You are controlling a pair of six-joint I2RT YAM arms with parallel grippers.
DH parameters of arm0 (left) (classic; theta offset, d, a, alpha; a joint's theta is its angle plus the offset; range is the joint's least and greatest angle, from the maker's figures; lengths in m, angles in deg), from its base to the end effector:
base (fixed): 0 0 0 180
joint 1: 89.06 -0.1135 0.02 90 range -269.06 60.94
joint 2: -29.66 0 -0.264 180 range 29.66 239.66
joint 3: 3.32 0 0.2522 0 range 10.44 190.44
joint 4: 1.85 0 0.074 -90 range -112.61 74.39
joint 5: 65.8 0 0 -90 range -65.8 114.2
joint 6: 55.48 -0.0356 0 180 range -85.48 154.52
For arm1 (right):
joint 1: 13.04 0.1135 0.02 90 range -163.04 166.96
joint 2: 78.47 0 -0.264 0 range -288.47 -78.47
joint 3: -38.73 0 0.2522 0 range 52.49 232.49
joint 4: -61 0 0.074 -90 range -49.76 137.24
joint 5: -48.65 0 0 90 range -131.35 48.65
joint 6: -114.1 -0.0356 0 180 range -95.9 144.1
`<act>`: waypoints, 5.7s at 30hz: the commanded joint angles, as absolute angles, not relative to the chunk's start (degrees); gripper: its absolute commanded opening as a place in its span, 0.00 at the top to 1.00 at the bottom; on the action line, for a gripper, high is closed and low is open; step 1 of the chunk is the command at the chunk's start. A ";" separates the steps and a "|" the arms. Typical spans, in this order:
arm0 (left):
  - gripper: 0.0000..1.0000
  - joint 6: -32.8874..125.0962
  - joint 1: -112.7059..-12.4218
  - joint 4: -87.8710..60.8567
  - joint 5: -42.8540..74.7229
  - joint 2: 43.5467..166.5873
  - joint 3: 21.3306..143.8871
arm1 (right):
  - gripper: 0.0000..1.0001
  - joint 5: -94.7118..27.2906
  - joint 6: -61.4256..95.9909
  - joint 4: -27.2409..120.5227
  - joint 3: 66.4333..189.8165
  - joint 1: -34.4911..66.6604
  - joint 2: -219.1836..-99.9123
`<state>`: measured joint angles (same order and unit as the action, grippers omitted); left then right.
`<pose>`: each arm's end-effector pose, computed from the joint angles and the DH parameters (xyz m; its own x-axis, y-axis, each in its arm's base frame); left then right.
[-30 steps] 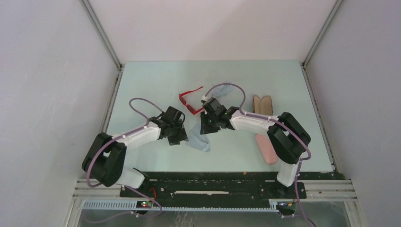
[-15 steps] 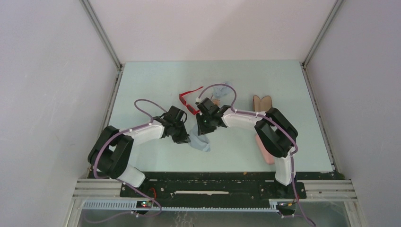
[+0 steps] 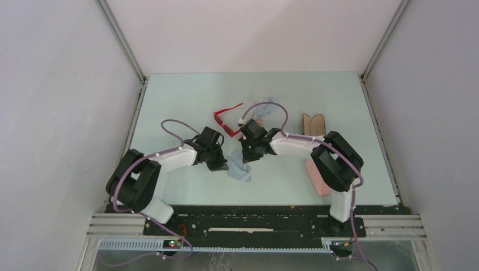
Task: Organize the sunglasses
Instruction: Adjust the glasses cleaning cloth at the center of the board, then fold the glasses cleaning cloth at the center of the board.
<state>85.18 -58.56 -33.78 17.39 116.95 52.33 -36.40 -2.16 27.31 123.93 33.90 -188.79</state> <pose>0.2313 -0.1411 0.1470 -0.9140 -0.3529 -0.2000 -0.2484 0.8769 -0.4116 0.2686 0.2920 0.1604 -0.8594 -0.2740 -0.4318 -0.4217 0.8573 0.2953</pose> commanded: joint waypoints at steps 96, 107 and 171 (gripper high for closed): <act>0.62 85.10 -58.09 -46.81 26.96 96.98 48.06 | 0.66 -56.80 -8.58 24.36 96.76 49.22 -164.99; 0.53 92.15 -48.73 -45.17 29.15 99.73 47.87 | 0.63 -39.94 -22.54 33.72 87.43 37.04 -150.90; 0.84 105.25 -42.44 -39.37 29.96 101.64 39.97 | 0.83 -31.33 -43.71 53.69 81.41 36.16 -162.54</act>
